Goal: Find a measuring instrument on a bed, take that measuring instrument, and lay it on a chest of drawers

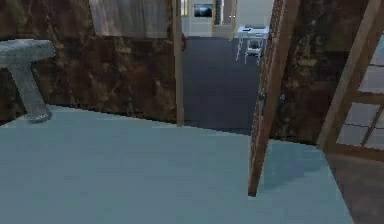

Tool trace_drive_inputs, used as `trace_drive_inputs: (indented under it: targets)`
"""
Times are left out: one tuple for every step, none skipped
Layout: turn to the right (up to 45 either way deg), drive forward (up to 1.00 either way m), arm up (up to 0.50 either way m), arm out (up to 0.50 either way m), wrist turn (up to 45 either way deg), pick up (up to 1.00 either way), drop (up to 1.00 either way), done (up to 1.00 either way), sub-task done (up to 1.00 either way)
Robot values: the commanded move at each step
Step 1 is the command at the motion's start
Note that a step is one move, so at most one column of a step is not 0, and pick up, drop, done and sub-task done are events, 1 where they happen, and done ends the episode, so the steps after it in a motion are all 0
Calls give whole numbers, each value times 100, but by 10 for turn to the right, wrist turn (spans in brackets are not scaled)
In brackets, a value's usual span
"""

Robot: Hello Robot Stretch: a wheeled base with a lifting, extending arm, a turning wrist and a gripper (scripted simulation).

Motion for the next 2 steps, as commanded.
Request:
trace_drive_inputs:
  targets:
    - [0,100,0,0,0,0,0,0,0]
    - [0,50,0,0,0,0,0,0,0]
